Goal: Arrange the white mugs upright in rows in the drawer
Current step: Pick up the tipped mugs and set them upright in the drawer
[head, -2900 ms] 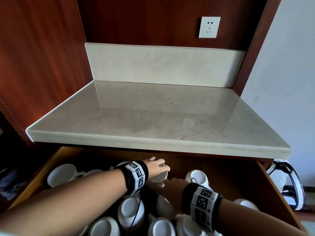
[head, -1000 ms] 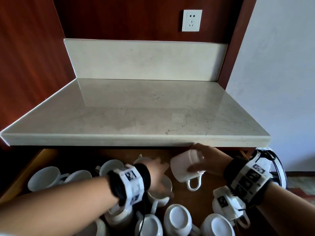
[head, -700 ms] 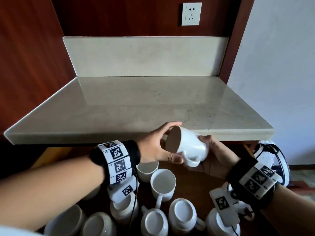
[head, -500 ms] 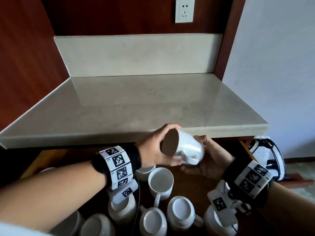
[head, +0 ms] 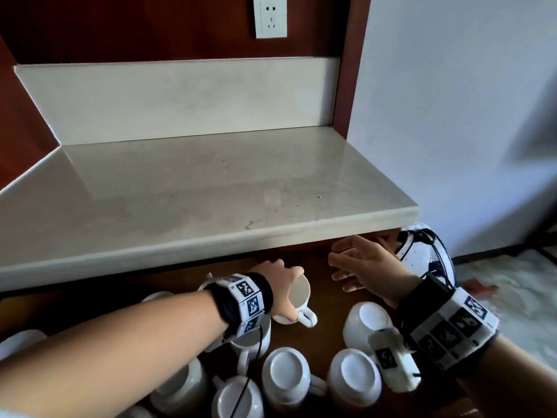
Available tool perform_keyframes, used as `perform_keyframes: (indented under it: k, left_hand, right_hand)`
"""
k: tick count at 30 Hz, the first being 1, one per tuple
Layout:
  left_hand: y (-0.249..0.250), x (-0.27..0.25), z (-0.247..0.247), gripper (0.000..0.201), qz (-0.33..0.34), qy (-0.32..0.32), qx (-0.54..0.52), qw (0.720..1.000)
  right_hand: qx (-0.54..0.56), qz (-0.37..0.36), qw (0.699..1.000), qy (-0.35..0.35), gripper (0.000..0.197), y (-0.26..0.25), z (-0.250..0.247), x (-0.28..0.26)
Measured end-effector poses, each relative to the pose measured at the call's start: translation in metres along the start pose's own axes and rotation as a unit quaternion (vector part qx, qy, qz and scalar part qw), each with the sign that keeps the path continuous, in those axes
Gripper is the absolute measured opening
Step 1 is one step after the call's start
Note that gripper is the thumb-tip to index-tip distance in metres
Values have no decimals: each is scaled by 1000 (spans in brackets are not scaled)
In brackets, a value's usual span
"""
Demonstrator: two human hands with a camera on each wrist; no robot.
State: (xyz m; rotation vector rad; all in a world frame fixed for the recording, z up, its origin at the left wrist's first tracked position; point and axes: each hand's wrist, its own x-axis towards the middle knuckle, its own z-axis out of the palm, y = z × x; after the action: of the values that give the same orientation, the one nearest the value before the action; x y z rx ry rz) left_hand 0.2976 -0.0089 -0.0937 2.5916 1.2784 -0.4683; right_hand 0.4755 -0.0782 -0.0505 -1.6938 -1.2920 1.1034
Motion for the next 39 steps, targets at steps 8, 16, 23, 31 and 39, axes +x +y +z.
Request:
perform_keyframes:
  k: [8,16,23,31,39]
  left_hand:
    - [15,23,13,82,16,-29,38,999]
    - [-12,-1,-1,108,11,-27,-14,999]
    - [-86,-127,-11,85,-69,102,-84,989]
    - [-106,-167,60,85,-46,-76,30,996]
    - [-97,-135,78,79,-40,-131,16,991]
  right_hand:
    - [-10,-6,1000,9,24,10,-6,-6]
    - [-20,-34,999,-32,18,-7,17,3]
    - [-13,-86,991,-105,17,-37,61,21]
    - [-7,-131,977,-171,12,-62,118,29]
    - [-23,-150,971,-183,13,-65,136,18]
